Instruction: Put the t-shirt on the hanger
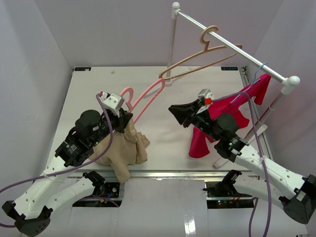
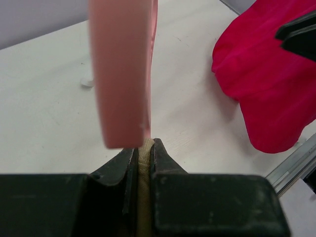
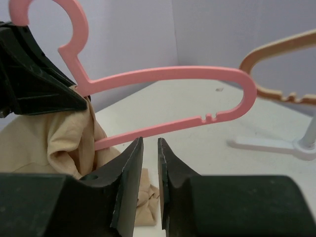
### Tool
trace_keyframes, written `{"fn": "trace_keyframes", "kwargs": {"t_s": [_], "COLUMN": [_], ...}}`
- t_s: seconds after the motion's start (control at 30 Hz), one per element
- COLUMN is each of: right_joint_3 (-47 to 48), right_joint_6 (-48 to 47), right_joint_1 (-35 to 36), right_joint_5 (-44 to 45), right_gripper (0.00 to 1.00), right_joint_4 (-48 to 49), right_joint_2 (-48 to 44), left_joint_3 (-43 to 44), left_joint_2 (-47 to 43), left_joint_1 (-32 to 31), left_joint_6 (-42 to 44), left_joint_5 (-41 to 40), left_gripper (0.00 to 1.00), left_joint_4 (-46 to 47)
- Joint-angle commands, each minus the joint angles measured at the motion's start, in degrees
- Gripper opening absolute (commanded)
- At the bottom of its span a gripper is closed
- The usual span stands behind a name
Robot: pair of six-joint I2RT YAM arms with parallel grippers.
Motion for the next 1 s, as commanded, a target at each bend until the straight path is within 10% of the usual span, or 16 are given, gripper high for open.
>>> {"fn": "trace_keyframes", "kwargs": {"t_s": [0.0, 0.1, 0.33, 0.57, 0.67, 0.8, 0.97], "right_joint_3": [2.91, 3.39, -4.84, -12.67, -12.21, -10.30, -9.09], "right_joint_6": [5.64, 5.83, 5.02, 8.10, 8.48, 8.51, 13.86], "right_joint_1": [1.49, 4.85, 12.06, 13.22, 13.65, 13.54, 5.48], "right_joint_5": [-5.68, -5.59, -4.78, -11.58, -12.34, -6.08, 0.40], "right_gripper": [0.15, 0.14, 0.58, 0.66, 0.60, 0.10, 0.08], "right_joint_4": [2.08, 4.25, 18.54, 35.97, 37.59, 33.29, 25.85], "right_joint_2": [8.84, 13.35, 20.10, 27.58, 30.52, 30.78, 25.27], "left_joint_3": [-3.01, -4.15, -5.19, -5.38, -5.19, -4.84, -3.28], "left_joint_2": [-5.68, -7.97, -12.19, -16.63, -16.73, -16.66, -16.95], "left_joint_1": [0.02, 0.02, 0.02, 0.02, 0.02, 0.02, 0.02], "left_joint_6": [-6.49, -7.99, -10.29, -11.58, -11.42, -10.94, -8.15], "left_joint_5": [-2.07, 0.49, 8.68, 14.97, 17.16, 22.98, 34.80], "left_gripper": [0.00, 0.00, 0.00, 0.00, 0.00, 0.00, 0.00], "left_joint_4": [7.34, 9.59, 11.22, 12.23, 12.54, 12.25, 8.05]}}
